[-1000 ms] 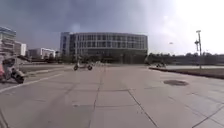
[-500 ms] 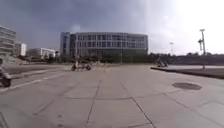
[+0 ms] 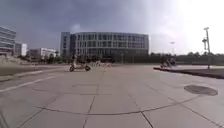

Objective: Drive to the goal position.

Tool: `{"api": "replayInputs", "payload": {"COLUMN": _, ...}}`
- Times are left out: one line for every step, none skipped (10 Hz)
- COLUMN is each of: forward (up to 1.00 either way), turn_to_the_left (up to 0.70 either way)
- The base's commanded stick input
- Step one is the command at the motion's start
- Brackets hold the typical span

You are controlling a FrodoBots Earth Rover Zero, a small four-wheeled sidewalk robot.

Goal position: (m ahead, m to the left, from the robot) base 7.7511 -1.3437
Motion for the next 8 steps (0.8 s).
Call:
{"api": "replayInputs", "payload": {"forward": 1.0, "turn_to_the_left": 0.0}}
{"api": "replayInputs", "payload": {"forward": 1.0, "turn_to_the_left": 0.0}}
{"api": "replayInputs", "payload": {"forward": 1.0, "turn_to_the_left": 0.0}}
{"api": "replayInputs", "payload": {"forward": 1.0, "turn_to_the_left": 0.0}}
{"api": "replayInputs", "payload": {"forward": 1.0, "turn_to_the_left": 0.0}}
{"api": "replayInputs", "payload": {"forward": 1.0, "turn_to_the_left": 0.0}}
{"api": "replayInputs", "payload": {"forward": 1.0, "turn_to_the_left": 0.0}}
{"api": "replayInputs", "payload": {"forward": 1.0, "turn_to_the_left": 0.0}}
